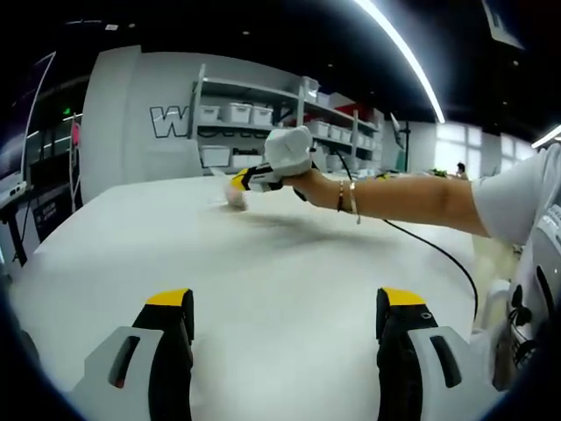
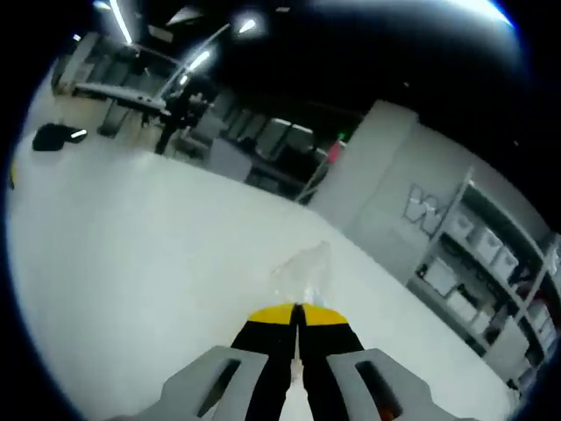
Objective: Open the resealable bag by pulling the two sides of the seal apart until the entire bag opening is separated and visibly accessible.
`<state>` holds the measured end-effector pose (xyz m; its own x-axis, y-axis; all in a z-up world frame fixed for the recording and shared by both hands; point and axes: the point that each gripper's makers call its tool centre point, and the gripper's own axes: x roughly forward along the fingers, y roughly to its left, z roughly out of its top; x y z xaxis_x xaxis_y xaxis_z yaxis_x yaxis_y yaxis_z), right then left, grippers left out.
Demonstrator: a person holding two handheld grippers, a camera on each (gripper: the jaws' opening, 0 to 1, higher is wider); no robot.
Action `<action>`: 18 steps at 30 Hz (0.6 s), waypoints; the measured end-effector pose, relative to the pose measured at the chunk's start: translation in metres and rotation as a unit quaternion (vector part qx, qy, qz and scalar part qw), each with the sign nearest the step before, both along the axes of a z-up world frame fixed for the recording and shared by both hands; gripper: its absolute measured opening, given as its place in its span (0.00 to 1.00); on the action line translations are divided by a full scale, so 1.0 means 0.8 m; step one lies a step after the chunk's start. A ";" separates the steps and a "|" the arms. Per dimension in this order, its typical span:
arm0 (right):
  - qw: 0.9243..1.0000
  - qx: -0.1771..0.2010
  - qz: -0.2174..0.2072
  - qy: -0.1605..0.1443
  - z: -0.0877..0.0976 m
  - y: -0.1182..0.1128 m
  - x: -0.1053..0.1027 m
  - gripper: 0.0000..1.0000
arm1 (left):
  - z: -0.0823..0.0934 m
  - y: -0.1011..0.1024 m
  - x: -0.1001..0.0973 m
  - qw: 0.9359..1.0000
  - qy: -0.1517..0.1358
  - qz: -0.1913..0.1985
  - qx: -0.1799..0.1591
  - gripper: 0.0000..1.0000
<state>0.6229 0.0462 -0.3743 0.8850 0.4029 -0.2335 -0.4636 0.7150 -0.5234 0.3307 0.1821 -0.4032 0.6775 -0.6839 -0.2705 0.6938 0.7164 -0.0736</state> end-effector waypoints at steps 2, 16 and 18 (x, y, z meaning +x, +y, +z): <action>1.000 -0.002 -0.001 -0.002 0.000 -0.001 -0.003 0.00 | 0.001 -0.001 -0.001 1.000 0.000 -0.001 0.000 0.84; 1.000 0.018 -0.008 -0.013 0.019 -0.014 -0.021 0.00 | 0.005 -0.010 -0.008 1.000 -0.006 -0.005 0.002 0.84; 1.000 0.019 -0.008 -0.015 0.022 -0.015 -0.024 0.00 | 0.005 -0.012 -0.009 1.000 -0.006 -0.006 0.002 0.84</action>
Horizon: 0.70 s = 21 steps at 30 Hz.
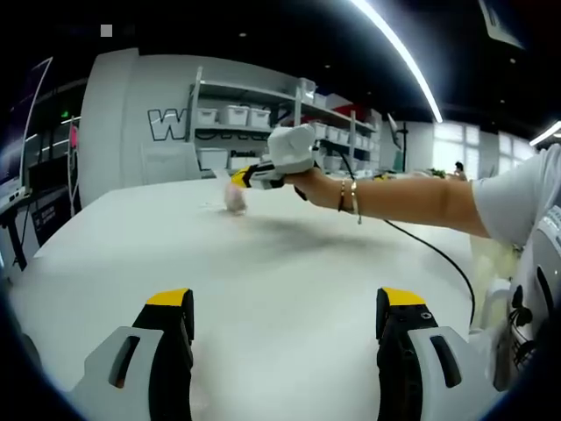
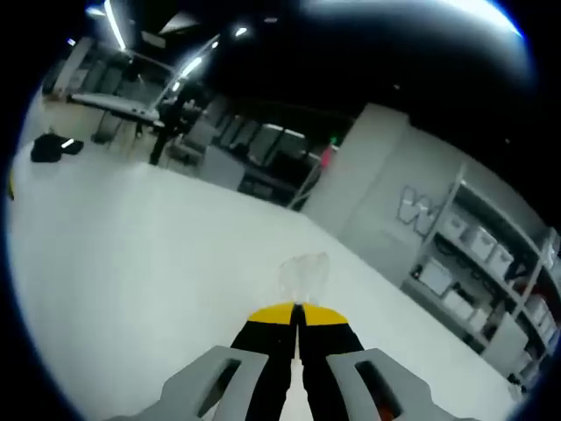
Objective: Open the resealable bag by pulling the two sides of the seal apart until the entire bag opening is separated and visibly accessible.
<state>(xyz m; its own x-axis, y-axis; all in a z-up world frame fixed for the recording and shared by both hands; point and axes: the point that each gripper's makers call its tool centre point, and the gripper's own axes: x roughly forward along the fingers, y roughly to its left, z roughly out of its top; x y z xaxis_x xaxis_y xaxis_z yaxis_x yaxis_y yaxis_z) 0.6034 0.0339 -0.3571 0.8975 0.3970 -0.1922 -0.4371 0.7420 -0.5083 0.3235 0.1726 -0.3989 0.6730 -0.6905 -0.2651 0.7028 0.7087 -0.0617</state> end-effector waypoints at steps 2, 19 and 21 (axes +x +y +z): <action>1.000 0.004 0.000 -0.002 0.003 -0.001 -0.004 0.00 | 0.000 -0.001 -0.002 1.000 -0.001 -0.001 0.000 0.84; 1.000 0.018 0.012 -0.012 0.026 0.003 -0.033 0.00 | 0.004 -0.008 -0.012 1.000 -0.009 -0.006 -0.002 0.84; 1.000 0.020 0.013 -0.013 0.029 0.002 -0.036 0.00 | 0.004 -0.009 -0.013 1.000 -0.009 -0.006 -0.002 0.84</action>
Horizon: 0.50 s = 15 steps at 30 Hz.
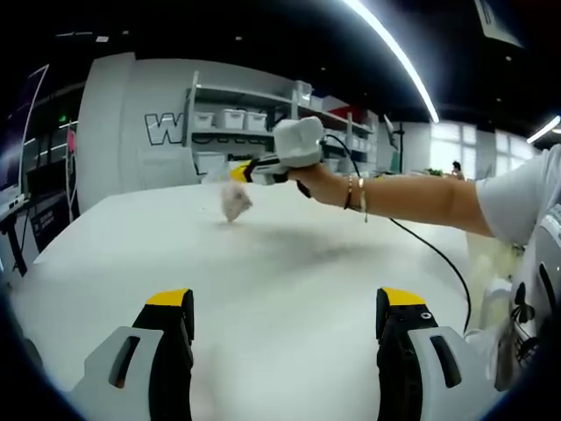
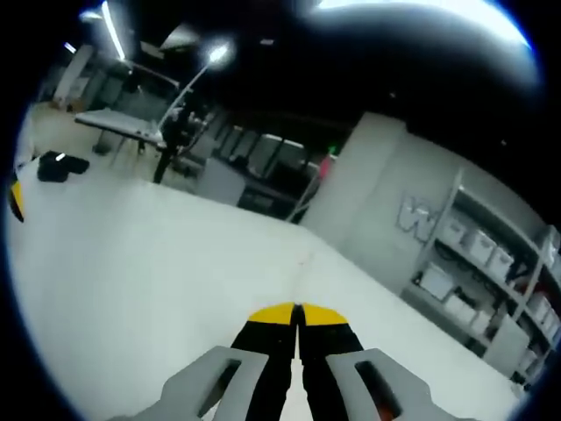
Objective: Open the resealable bag by pulling the two sides of the seal apart until the entire bag opening is separated and visibly accessible.
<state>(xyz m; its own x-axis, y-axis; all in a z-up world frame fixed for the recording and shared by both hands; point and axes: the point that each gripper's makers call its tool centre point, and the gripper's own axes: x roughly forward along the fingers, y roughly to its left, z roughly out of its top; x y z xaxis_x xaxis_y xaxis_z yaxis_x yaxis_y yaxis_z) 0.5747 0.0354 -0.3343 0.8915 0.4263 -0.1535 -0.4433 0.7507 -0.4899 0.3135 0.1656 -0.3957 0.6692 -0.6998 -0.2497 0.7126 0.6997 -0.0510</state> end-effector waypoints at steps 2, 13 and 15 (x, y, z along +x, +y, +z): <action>1.000 0.002 0.001 0.000 0.002 0.000 -0.003 0.00 | 0.001 0.000 -0.001 1.000 -0.001 -0.001 0.000 0.84; 1.000 0.004 0.006 -0.009 0.018 -0.004 -0.026 0.00 | 0.007 -0.006 -0.005 1.000 -0.008 -0.007 0.001 0.84; 1.000 0.005 0.006 -0.011 0.020 -0.006 -0.030 0.00 | 0.008 -0.008 -0.008 1.000 -0.011 -0.009 0.002 0.84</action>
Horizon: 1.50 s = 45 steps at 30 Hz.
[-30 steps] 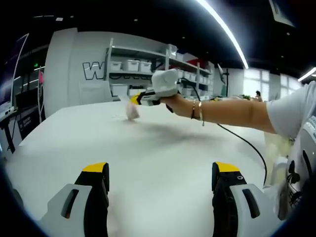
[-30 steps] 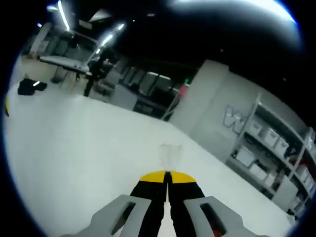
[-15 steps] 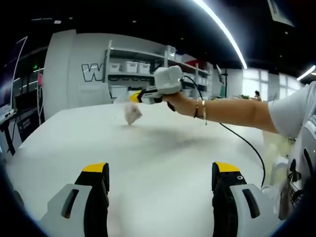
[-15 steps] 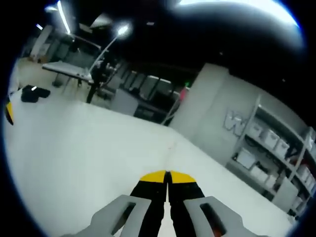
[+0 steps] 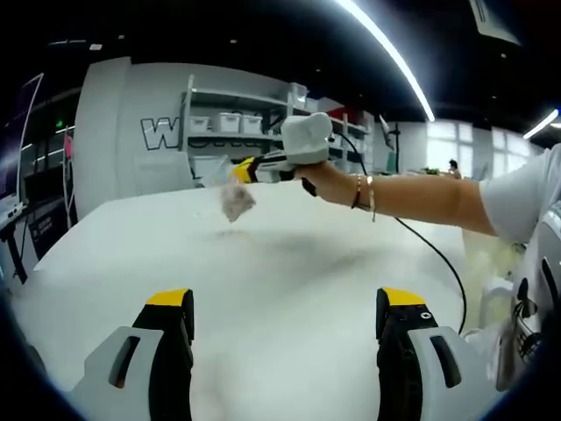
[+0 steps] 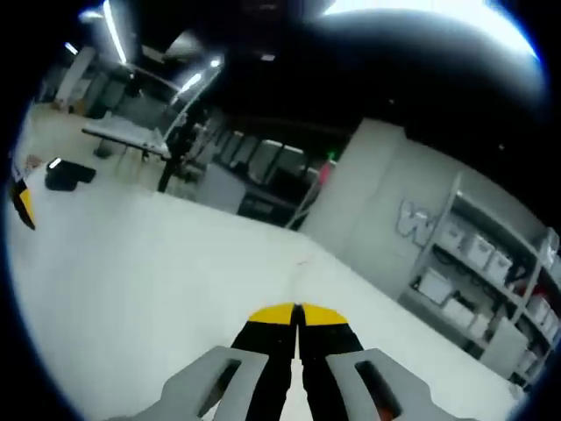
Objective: Open the resealable bag by pulling the two sides of the seal apart until the entire bag opening is separated and visibly accessible.
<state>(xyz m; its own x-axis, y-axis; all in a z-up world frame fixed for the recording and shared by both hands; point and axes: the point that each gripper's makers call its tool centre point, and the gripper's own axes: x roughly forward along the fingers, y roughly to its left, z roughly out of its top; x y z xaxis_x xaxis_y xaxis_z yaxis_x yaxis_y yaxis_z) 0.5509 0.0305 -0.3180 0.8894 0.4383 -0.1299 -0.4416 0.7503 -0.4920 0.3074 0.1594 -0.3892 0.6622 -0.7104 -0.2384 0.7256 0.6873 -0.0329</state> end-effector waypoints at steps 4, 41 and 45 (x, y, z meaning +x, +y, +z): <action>1.000 0.005 0.000 -0.002 0.003 -0.003 -0.009 0.00 | 0.002 -0.003 -0.003 1.000 -0.004 -0.003 0.001 0.84; 0.997 0.068 0.028 -0.014 0.010 -0.029 -0.117 0.00 | -0.006 -0.019 -0.017 0.999 -0.004 -0.023 0.032 0.84; 0.996 0.079 0.035 -0.016 0.011 -0.031 -0.132 0.00 | -0.007 -0.020 -0.017 0.999 -0.003 -0.025 0.034 0.84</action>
